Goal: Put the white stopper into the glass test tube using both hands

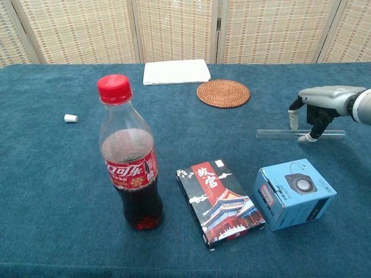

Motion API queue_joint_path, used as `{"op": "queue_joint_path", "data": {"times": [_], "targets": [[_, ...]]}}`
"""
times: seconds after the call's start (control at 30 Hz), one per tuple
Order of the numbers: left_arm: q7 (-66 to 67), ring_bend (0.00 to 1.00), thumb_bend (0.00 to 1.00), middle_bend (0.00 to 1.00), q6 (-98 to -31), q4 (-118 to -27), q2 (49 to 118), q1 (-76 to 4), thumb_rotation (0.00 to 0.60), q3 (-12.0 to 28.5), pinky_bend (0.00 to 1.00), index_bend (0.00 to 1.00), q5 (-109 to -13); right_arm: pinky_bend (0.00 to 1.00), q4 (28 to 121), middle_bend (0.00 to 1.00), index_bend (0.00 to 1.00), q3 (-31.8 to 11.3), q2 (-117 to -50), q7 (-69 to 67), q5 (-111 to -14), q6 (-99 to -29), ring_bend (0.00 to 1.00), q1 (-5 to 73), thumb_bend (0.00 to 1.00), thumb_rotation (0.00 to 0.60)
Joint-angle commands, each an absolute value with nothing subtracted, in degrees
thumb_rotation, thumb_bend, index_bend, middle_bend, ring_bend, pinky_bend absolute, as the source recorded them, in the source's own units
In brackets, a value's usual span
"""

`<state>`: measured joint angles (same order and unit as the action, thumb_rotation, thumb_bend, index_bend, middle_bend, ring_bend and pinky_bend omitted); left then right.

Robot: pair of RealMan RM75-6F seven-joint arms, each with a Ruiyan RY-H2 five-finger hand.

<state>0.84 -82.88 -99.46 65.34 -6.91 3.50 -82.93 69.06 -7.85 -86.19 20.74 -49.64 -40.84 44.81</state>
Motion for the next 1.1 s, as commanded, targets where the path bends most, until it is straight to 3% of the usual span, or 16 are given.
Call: {"op": "queue_joint_path", "data": {"times": [0.03,0.4,0.73,1.1], "targets": [[0.8,0.04,0.32,0.06,-82.8,-99.4,65.4,-6.9,0.600,3.5,0.00,0.19,-82.9,1.00,68.9,1.00,0.48,-7.7,-86.4,21.0,-49.3,-40.7,1.00,45.0,0.25,0.600],[0.5,0.04,0.32,0.06,-82.9,-99.0,65.5,-6.8,0.600,3.4,0.00,0.19,-82.8,1.00,68.6,1.00,0.49,-7.5,-86.9,21.4,-48.3,-40.5,1.00,45.8,0.26,0.600],[0.2,0.04,0.32,0.06,-82.8,-98.5,65.6,-6.7,0.600,3.3,0.00,0.19,-82.8,1.00,68.0,1.00,0.53,-7.3,-87.5,22.0,-47.7,-40.3,1.00,46.5,0.38,0.600],[-2.1,0.04,0.32,0.06,-82.4,-96.6,65.3,-7.5,0.600,3.6,0.00,0.19,-84.1,1.00,68.2,1.00,0.71,-7.7,-87.6,20.2,-49.6,-41.5,1.00,46.2,0.56,0.600]]}}
